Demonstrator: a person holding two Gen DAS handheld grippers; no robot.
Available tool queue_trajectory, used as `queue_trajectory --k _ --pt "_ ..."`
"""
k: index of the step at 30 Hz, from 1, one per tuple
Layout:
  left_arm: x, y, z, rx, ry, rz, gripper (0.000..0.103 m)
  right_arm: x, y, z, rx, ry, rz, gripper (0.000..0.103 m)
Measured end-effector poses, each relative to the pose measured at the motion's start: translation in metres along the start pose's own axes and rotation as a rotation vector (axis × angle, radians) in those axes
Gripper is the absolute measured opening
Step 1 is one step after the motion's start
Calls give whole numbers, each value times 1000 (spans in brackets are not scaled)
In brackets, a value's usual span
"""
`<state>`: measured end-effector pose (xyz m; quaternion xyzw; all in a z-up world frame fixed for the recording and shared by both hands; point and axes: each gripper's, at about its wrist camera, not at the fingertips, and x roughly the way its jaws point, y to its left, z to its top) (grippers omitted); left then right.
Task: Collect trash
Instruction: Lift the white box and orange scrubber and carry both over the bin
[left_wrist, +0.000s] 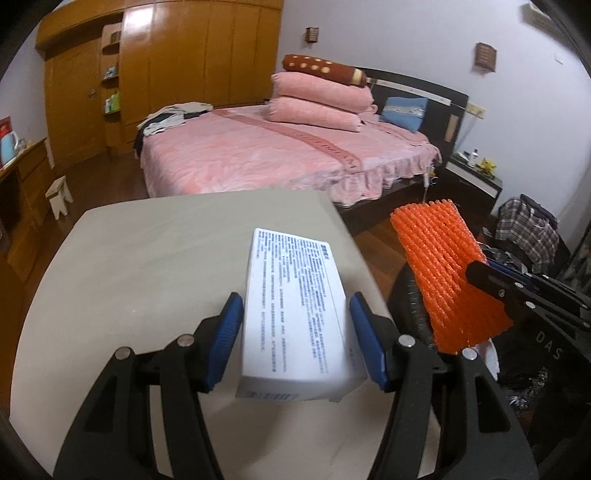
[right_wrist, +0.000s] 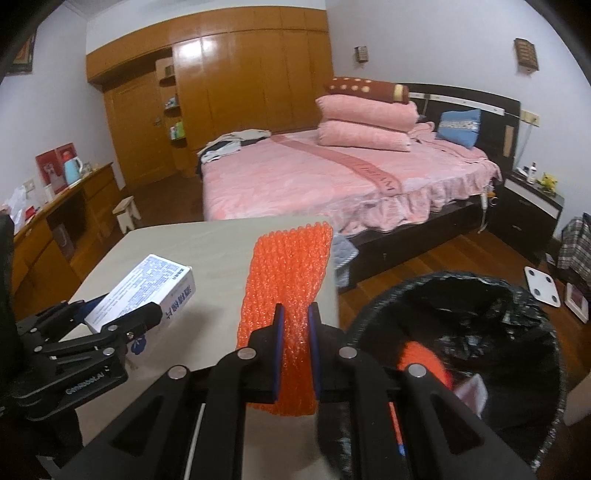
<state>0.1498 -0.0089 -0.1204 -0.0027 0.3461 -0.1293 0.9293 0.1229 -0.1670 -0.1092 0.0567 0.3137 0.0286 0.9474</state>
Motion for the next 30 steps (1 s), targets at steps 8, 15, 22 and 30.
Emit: queue_trajectory --k 8,15,22,30 --pt "4 -39 4 50 -8 -49 58 -18 -40 -2 41 -29 -66 13" --pt "11 -75 4 86 -17 -105 58 -34 -78 -9 77 -47 -142 13" --pt "18 -107 2 124 -26 -162 58 -47 -108 -15 107 -54 -211 13" --pt "32 -137 0 166 -15 -219 58 -55 -141 -25 145 -49 -285 13"
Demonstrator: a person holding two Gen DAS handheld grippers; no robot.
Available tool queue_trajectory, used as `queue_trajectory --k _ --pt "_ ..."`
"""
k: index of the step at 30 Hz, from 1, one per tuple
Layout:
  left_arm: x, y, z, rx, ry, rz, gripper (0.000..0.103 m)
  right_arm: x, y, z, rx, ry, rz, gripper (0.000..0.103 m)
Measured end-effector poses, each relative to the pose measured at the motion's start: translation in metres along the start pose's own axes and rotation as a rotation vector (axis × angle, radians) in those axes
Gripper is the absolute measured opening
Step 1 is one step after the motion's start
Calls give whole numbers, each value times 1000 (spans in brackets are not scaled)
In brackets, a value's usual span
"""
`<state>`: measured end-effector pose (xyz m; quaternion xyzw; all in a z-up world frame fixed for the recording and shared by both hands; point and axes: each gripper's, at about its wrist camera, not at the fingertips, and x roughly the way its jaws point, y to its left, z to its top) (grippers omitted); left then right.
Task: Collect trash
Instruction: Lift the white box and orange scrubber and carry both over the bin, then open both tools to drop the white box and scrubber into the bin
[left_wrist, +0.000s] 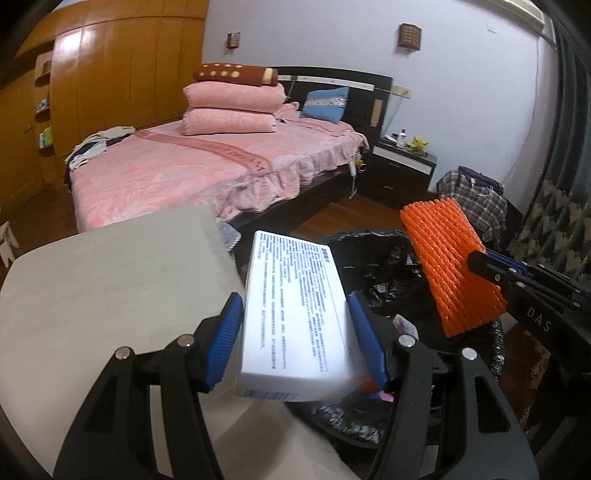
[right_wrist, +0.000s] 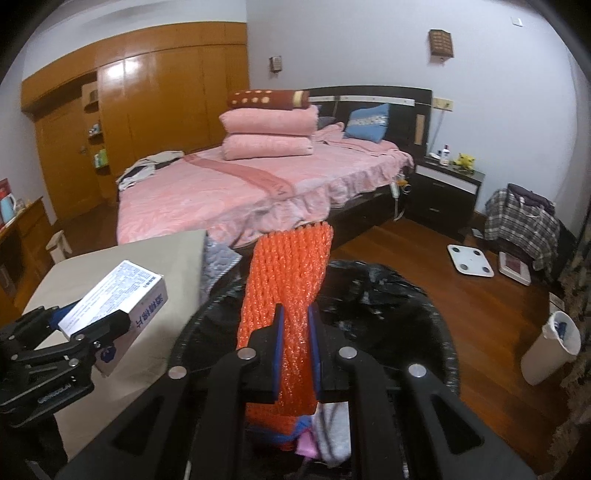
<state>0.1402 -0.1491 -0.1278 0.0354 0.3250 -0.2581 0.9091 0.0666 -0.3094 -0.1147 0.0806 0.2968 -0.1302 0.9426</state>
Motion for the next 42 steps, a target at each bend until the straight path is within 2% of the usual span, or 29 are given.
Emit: queue_trajectory --k 10,19,21,22,23,24,28,30,32,42 --pt "34 -29 0 32 36 -83 58 13 -39 -9 37 39 -75 13" --pt "64 -52 5 57 61 -156 58 27 -58 -17 48 69 -112 13" --pt "68 -55 7 61 60 -173 61 30 -63 -18 52 75 -123 18" --pt "69 -55 7 61 62 -183 71 31 -64 -19 51 75 -127 19" --pt "69 -55 8 59 61 -192 78 32 -65 -20 48 78 -136 24" --pt "67 -53 9 57 51 -195 80 32 -66 -21 48 78 -141 32" --pt "60 -46 9 62 36 -171 87 29 -70 -24 53 70 -154 53" --pt "55 -39 8 61 31 -151 90 25 -69 -24 64 57 -157 85" --pt "49 -30 9 58 30 -130 92 22 -67 -23 67 47 -149 96" --pt "1 19 4 15 11 11 96 5 -28 -14 22 61 -41 97"
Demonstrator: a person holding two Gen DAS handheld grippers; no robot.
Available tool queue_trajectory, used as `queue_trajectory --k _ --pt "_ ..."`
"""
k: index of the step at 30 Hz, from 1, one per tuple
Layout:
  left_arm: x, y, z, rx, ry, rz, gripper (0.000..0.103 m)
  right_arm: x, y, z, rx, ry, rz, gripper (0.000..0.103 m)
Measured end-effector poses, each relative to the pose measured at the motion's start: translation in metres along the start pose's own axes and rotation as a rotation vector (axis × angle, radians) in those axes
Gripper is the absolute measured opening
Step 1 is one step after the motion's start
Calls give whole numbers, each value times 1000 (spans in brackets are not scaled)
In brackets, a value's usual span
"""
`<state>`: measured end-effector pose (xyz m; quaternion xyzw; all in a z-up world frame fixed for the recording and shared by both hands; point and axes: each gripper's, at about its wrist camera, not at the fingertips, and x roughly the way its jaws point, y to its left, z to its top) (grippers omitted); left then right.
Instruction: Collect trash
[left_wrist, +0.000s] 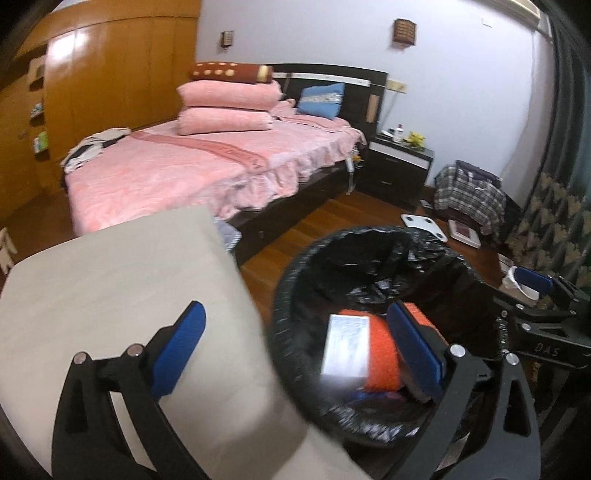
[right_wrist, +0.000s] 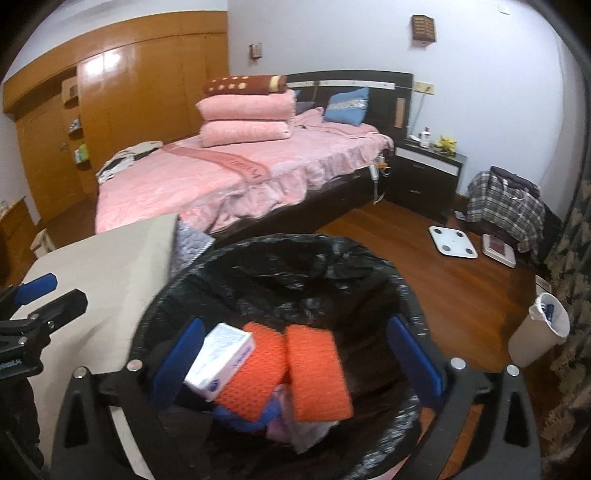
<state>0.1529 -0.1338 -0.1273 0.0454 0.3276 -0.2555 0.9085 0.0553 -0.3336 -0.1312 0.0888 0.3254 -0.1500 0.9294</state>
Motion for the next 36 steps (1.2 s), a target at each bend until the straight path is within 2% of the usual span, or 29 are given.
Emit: queue_trajectory --k 12,22,36 --pt "-50 34 -1 -57 -33 104 96 -19 50 7 -24 12 91 97" --pt "-77 35 -1 -48 -56 154 96 -42 73 15 -61 -6 135 97" --pt "-91 43 -4 -65 -61 175 96 -49 93 18 -107 -21 156 97"
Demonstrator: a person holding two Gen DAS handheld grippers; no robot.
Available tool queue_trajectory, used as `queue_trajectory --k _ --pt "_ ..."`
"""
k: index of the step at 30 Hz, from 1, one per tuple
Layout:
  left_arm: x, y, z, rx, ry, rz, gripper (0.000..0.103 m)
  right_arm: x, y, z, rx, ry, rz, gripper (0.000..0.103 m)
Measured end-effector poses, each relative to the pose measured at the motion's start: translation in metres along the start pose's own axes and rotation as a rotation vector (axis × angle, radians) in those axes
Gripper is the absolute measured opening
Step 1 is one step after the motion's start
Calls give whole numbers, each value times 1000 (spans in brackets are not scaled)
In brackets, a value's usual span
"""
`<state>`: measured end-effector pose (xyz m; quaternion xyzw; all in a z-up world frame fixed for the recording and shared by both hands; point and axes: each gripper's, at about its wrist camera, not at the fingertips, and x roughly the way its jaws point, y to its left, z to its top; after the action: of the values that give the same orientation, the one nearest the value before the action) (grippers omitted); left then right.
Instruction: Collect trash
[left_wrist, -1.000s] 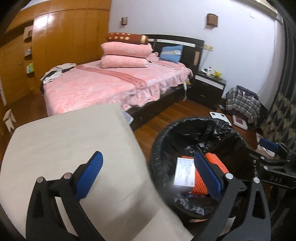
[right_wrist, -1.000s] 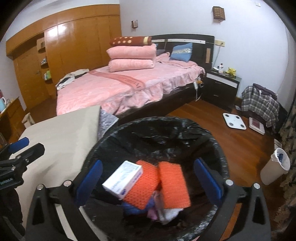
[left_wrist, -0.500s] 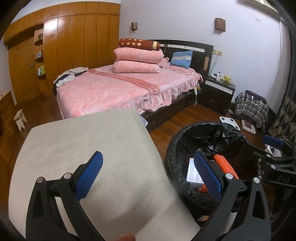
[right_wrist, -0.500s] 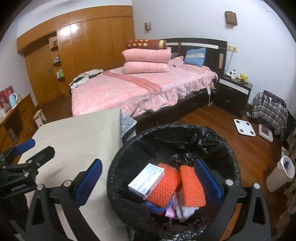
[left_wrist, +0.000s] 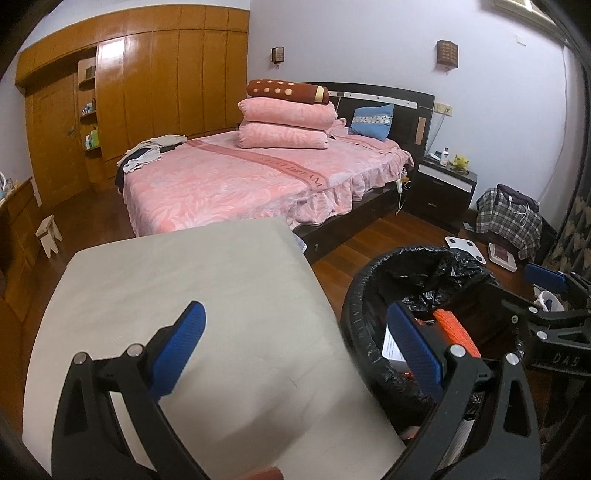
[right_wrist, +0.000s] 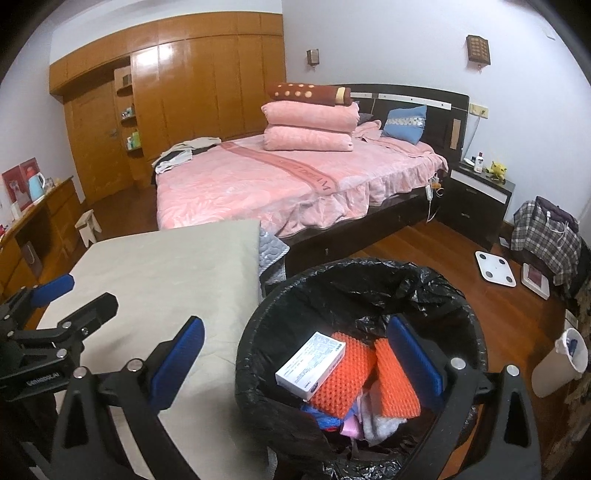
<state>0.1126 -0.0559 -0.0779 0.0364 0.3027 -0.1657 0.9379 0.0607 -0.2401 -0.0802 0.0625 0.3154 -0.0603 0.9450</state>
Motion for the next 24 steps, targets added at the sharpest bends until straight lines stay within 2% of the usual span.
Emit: queue_trajectory --k 24 --pt "-1 6 -1 -3 0 17 96 2 6 1 -17 -6 -4 97"
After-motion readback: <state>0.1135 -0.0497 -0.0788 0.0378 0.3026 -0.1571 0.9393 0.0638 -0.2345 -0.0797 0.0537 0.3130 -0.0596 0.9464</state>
